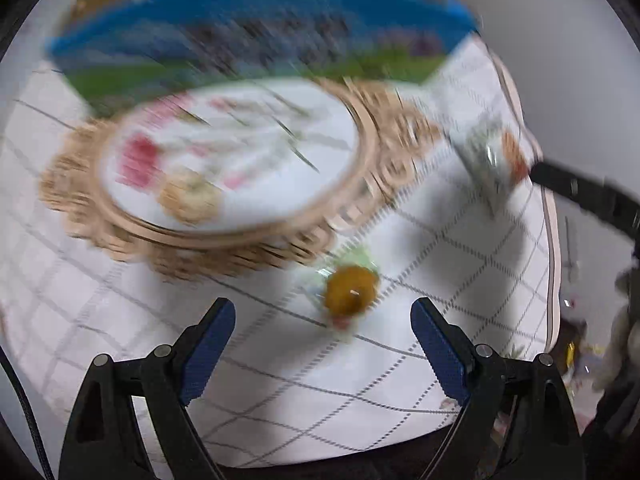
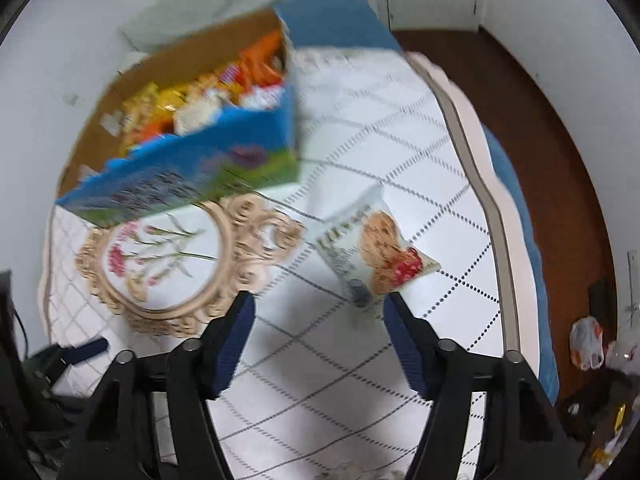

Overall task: Organize snacks
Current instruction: 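Move both tools back from the box toward the remaining snacks, then grasp the small yellow packet with the left tool while the right tool grasps the Nita cookie packet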

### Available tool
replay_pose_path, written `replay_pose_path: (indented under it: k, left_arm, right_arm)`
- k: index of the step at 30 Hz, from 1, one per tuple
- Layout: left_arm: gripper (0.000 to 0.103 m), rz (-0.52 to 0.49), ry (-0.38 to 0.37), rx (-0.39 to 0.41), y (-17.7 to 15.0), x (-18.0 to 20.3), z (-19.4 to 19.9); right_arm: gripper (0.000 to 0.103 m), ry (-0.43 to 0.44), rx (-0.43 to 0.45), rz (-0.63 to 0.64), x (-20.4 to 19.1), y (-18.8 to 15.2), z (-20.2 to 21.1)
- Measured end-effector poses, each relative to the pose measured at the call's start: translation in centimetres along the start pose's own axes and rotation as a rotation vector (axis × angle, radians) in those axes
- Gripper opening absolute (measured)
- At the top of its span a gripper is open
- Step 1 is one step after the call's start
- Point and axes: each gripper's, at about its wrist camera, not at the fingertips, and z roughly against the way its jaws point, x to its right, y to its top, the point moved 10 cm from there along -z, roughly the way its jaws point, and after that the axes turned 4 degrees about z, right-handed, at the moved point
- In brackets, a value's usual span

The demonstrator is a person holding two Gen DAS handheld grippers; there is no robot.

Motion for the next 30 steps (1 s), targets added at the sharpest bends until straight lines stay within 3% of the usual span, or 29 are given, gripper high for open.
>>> replay_pose_path:
  k: [4, 8, 14, 17, 18, 20, 28, 30]
  left_arm:
    - [0.085, -0.017, -0.026, -0.09, -0.7, 2.1, -4.2]
    - [0.05, -0.058, 0.038, -0.113, -0.7, 2.9, -6.9]
    - [0.047, -0.019, 0.059, -0.077, -0.2, 2.2, -6.3]
    - [0.047, 0.056, 0.071, -0.059, 0.6, -0.2, -5.4]
    - [0.047, 0.088, 0.073, -0.055, 0.9, -1.3, -5.1]
    - [0.047, 0.13, 0.078, -0.048, 1.1, -2.8, -4.8]
    - [0.049, 0.213, 0.054, -0.046, 0.4, -5.2, -4.6]
    - [0.052, 0.212, 0.047, -0.06, 0.4, -4.3, -5.5]
  right_arm:
    - [0.084, -0.001, -0.059, -0.055, 2.5, 0.6, -3.1]
    - [0.085, -0.071, -0.074, 0.109, 2.4, 2.4, -4.3]
    - [0.089, -0.159, -0.198, 0.315, 1.8, 3.7, -7.6]
    - [0.088, -0.125, -0.28, 0.316, 1.5, 3.1, -9.6]
    - [0.087, -0.117, -0.292, 0.303, 1.4, 2.8, -10.1]
    - [0.068, -0.116, -0.279, 0.286, 1.0, 2.4, -10.3]
    - [0.062, 0.12, -0.309, 0.185, -5.9, -3.4, -10.3]
    - [0.063, 0.113, -0.301, 0.178, -7.0, -4.1, -10.7]
